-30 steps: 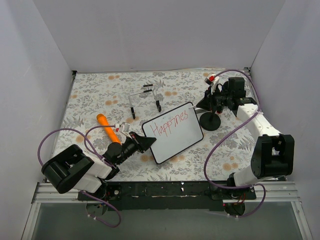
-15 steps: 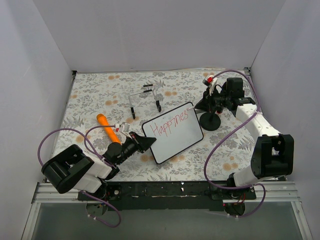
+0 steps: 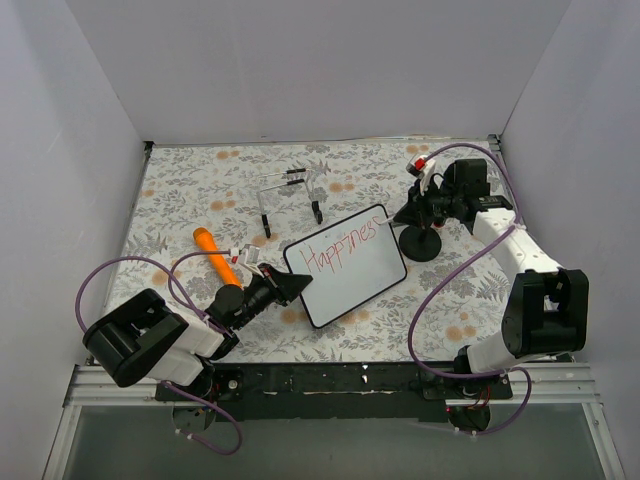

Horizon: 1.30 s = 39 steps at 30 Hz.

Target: Write a sentence on the whiteboard

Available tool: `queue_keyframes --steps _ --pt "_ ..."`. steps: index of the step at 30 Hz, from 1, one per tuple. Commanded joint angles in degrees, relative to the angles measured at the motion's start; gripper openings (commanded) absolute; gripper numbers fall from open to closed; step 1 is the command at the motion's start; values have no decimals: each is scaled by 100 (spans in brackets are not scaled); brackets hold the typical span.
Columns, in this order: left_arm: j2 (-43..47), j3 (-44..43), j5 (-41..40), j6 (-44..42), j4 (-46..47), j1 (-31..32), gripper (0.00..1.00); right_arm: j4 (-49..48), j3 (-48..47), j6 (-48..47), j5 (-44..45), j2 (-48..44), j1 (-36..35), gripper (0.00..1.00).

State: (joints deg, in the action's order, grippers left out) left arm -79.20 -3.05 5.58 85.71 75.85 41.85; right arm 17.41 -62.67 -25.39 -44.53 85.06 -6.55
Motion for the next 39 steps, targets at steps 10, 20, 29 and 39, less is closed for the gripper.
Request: queue_keyframes --steps 10,20,29,39 --pt "10 129 162 -274 1045 43 0 412 229 -291 -29 -200 22 1" --pt "-34 147 171 -257 1098 43 0 500 19 -195 -336 -288 -163 1" --pt "132 208 83 -248 1011 43 0 1405 -403 -695 -1329 -1333 118 1" --pt "484 217 -119 -142 773 43 0 1914 326 -1398 -2128 -2019 127 1"
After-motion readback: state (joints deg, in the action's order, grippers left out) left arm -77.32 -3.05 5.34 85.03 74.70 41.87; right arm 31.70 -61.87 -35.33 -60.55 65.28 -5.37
